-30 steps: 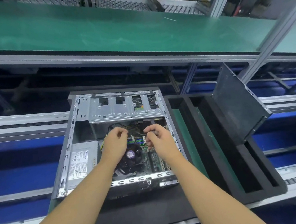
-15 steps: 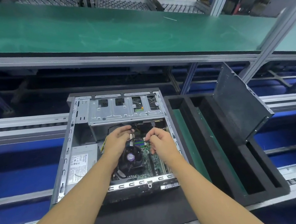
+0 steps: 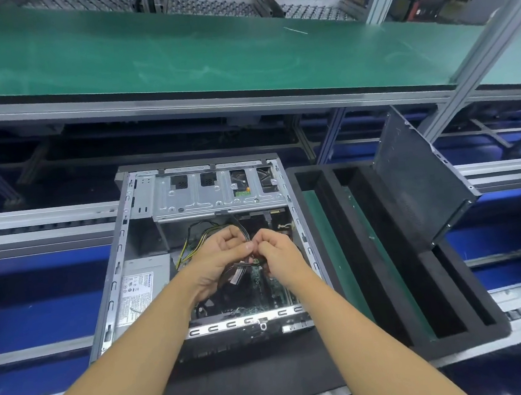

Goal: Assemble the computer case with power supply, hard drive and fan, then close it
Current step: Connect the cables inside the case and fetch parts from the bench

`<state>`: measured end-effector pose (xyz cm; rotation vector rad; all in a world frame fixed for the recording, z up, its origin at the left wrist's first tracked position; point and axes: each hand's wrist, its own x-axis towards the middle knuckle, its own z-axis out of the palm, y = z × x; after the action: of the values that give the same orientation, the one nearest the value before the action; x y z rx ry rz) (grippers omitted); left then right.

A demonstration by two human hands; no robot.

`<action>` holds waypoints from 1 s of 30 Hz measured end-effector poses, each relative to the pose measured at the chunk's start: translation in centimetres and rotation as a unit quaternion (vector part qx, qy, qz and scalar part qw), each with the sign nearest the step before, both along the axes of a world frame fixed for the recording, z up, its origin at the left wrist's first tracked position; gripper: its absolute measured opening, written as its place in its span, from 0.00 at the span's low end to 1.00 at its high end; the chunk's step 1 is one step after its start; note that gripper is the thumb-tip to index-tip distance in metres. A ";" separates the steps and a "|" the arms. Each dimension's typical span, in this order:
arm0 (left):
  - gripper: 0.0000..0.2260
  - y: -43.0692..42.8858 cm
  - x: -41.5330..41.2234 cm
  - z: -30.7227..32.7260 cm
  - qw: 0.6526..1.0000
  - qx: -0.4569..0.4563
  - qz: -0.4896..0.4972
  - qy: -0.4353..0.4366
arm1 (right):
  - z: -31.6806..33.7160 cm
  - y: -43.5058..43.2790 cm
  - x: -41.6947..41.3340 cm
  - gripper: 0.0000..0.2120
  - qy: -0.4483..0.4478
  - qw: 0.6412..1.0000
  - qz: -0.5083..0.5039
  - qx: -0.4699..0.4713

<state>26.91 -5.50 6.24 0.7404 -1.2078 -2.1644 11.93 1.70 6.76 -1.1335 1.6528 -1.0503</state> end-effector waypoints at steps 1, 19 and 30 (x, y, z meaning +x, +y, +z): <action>0.10 -0.1 0.0 -0.2 1.000 -0.009 0.005 -0.001 | -0.1 0.0 0.0 0.09 0.000 1.000 0.000 0.001; 0.17 0.6 0.1 -1.7 0.914 -0.276 -0.190 -0.228 | 0.3 -0.1 -0.4 0.20 -0.057 0.994 -0.053 -0.076; 0.11 0.0 0.3 -1.6 0.939 -0.256 0.053 -0.225 | -0.2 -0.4 -1.0 0.20 -0.232 0.951 -0.169 -0.114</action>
<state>27.23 -5.55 4.68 1.0607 -1.8189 -1.5209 10.90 1.27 6.58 -0.6734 1.3908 -1.6222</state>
